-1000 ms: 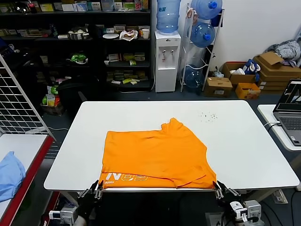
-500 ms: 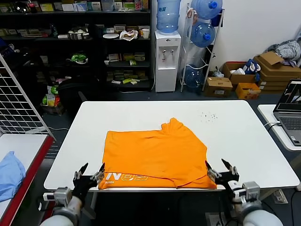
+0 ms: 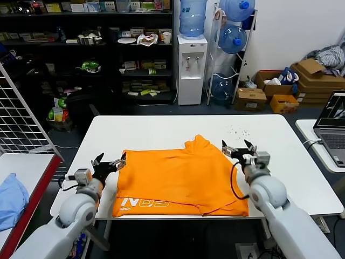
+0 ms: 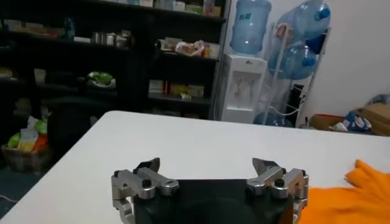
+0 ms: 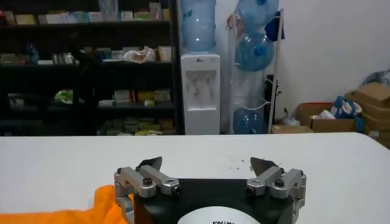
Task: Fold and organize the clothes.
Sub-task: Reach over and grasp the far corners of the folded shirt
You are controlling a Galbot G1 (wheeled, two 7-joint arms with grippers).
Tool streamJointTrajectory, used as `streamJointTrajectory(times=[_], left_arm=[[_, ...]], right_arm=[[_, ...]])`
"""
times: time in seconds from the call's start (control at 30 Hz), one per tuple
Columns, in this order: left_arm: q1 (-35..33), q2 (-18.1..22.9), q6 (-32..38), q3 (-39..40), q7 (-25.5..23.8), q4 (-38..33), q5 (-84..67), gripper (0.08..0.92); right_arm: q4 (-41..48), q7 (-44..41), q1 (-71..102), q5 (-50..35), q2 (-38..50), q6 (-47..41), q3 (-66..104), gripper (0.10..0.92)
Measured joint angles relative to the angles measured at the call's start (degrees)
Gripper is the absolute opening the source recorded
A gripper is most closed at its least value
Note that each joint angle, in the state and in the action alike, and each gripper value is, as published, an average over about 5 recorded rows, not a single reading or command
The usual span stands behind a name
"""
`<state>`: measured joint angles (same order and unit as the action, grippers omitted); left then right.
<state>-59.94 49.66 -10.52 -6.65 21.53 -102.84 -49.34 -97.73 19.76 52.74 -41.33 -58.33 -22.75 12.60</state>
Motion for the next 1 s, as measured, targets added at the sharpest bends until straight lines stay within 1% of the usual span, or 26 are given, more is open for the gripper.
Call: streamJointTrajectory(times=[0.2,0.4,0.67,1.0], left_arm=[[9.01,2.59,-1.84,4.72,-1.98,9.6,-1.49,0.921],[13.7,3.48,-4.22,8.15,-3.48,15.89,-2.91,0.921],[16.24,3.91,-6.5,10.36,-4.12,19.33,-3.62,0.921],[18.34,4.6,-7.45,12.13,-4.44,20.97,-3.66,0.921]], right_arm=[[12.07,-0.94,-10.99,-1.03,-4.75,-2.77,-5.65,0.921],[21.3,-2.7,-18.07,-1.5,-9.05,-5.54,-9.44,0.921],[28.64,-3.91,-22.52,-1.53,-12.63,-8.54,-12.54,0.921],[31.74,-3.85,-24.38,-1.87,-13.88,-11.09,-13.92,0.92]])
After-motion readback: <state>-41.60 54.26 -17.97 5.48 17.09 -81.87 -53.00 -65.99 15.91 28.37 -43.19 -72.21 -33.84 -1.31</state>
